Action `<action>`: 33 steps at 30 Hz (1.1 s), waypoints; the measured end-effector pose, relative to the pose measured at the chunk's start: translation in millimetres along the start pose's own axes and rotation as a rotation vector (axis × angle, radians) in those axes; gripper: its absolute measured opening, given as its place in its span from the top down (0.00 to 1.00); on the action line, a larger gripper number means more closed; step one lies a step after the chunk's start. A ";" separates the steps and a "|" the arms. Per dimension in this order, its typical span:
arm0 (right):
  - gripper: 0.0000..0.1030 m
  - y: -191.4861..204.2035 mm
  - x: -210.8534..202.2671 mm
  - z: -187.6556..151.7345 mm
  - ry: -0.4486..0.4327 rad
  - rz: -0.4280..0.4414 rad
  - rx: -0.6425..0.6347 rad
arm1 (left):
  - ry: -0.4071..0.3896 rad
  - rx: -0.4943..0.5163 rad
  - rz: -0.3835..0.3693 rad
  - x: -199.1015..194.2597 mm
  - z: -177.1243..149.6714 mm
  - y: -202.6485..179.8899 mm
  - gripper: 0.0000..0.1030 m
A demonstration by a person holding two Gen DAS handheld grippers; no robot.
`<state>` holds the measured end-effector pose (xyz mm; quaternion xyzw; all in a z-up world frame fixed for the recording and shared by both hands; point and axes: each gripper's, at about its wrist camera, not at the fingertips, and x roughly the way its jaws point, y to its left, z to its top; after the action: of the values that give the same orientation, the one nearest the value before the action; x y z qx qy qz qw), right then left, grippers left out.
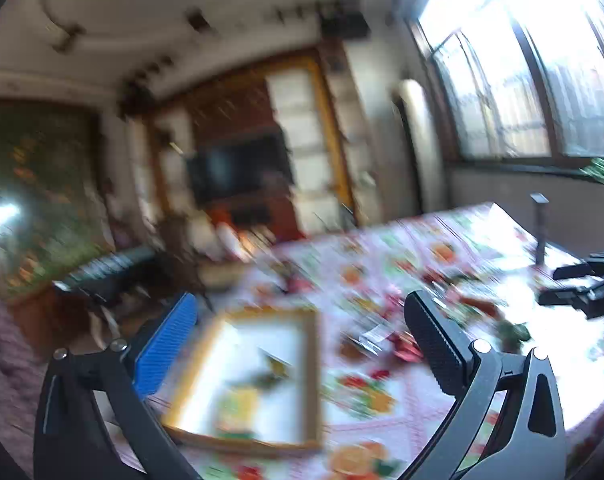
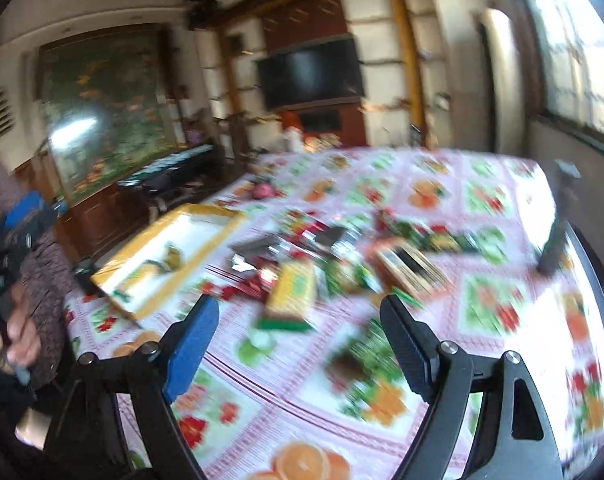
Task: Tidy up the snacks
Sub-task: 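Move both open tools back over the snack pile, then grasp the green pea snack bag with the right tool while the left tool grasps a red foil bag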
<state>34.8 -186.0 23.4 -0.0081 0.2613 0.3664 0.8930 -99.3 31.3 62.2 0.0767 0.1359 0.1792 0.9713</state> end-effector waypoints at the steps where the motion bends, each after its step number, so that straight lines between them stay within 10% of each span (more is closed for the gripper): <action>1: 0.20 -5.3 0.0 -1.6 0.009 -0.018 0.021 | 0.039 0.006 -0.033 9.4 -1.4 -9.6 0.00; 5: 0.20 -19.0 8.7 -3.5 0.063 -0.051 0.079 | 0.249 0.012 -0.153 58.1 -3.2 -50.0 0.00; 12: 0.20 -29.7 36.3 -11.9 0.168 -0.120 0.107 | 0.595 -0.260 -0.384 140.5 -24.0 -67.8 0.01; 26: 0.27 -42.2 67.5 -21.5 0.277 -0.129 0.111 | 0.720 -0.224 -0.366 195.5 -36.6 -81.8 0.02; 33: 0.32 -46.6 84.9 -23.2 0.334 -0.133 0.107 | 0.787 -0.196 -0.371 228.7 -45.7 -86.7 0.23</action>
<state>105.3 -169.6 -45.0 -0.0387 0.4240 0.2856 0.8586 121.3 40.2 -52.5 -0.1156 0.4892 0.0297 0.8640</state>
